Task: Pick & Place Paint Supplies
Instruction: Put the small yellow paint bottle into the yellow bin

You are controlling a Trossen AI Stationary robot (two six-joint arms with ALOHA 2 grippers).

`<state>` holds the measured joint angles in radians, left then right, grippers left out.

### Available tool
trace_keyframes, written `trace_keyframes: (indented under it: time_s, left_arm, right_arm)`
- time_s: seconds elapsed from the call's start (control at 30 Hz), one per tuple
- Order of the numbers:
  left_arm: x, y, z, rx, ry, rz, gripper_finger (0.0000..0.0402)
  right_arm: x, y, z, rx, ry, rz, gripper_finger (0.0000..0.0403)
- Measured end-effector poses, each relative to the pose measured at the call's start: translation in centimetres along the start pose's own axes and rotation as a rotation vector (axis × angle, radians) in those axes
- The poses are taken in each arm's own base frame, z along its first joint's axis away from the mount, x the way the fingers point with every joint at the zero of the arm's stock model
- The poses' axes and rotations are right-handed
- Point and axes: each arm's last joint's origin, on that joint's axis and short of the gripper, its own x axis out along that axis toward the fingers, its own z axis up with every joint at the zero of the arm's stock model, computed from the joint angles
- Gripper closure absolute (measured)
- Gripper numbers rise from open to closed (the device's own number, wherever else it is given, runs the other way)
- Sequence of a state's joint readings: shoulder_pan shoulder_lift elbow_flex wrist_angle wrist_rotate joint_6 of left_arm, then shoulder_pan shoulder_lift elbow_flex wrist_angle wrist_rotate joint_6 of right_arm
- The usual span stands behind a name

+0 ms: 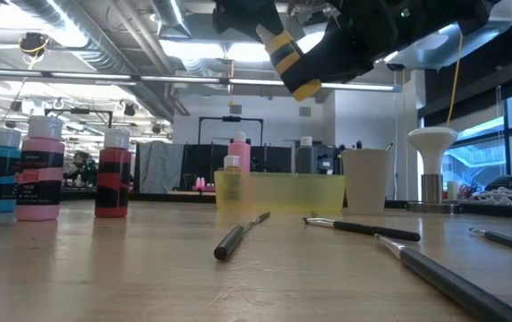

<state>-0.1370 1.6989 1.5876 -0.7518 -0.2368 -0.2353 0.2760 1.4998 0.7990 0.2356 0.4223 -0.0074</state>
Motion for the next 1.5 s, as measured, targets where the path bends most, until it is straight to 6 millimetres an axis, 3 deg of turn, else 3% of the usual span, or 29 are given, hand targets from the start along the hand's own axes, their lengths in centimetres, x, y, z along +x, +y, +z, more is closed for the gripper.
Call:
trace_keyframes:
  time_s: [0.17, 0.4, 0.77, 1.0, 1.13, 1.3, 1.5]
  left_arm:
    - [-0.1, -0.4, 0.6, 0.097, -0.060, -0.047, 0.0254]
    - [-0.3, 0.0, 0.8, 0.140, -0.077, 0.071, 0.0243]
    - [-4.9, 0.6, 1.6, 0.161, -0.191, 0.059, 0.0247]
    - [-7.3, 1.1, -0.2, 0.175, -0.072, 0.058, 0.0247]
    - [-7.3, 1.1, -1.3, 0.177, 0.026, 0.081, 0.0249]
    - [-5.9, 0.7, -2.9, 0.258, 0.062, 0.214, 0.0249]
    - [-4.6, 0.7, -4.7, 0.337, -0.025, 0.253, 0.0248]
  right_arm:
    - [-0.1, 0.0, -0.1, -0.006, 0.009, -0.013, 0.0298]
    - [-1.4, 0.1, 0.3, -0.028, 0.015, -0.097, 0.0298]
    - [-3.1, -0.1, 0.8, -0.044, 0.025, -0.133, 0.0298]
    - [-5.1, 1.1, 1.9, -0.024, -0.032, -0.004, 0.0299]
    - [-6.9, 2.1, 2.6, -0.028, -0.077, 0.050, 0.0299]
    - [-9.1, 2.2, 3.6, -0.009, -0.143, 0.080, 0.0299]
    - [-10.3, 1.4, 4.3, 0.025, -0.187, 0.033, 0.0299]
